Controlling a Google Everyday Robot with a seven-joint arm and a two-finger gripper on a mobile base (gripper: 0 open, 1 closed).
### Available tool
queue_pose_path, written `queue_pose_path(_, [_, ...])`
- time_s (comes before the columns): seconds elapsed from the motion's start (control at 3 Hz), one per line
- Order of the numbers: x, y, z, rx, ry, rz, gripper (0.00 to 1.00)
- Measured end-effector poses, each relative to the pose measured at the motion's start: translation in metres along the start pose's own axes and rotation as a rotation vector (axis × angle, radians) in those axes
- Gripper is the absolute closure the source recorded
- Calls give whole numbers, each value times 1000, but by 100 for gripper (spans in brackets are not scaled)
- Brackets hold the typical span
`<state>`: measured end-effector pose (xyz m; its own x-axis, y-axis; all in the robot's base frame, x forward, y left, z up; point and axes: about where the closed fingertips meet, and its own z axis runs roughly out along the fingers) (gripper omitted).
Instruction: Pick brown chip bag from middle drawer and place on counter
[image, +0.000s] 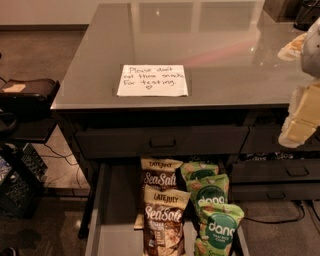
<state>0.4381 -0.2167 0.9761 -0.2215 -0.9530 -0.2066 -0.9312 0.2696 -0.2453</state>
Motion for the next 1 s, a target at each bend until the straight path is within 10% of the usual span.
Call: queue_pose_path(1.0, [-4, 27, 69, -35, -89, 2, 0])
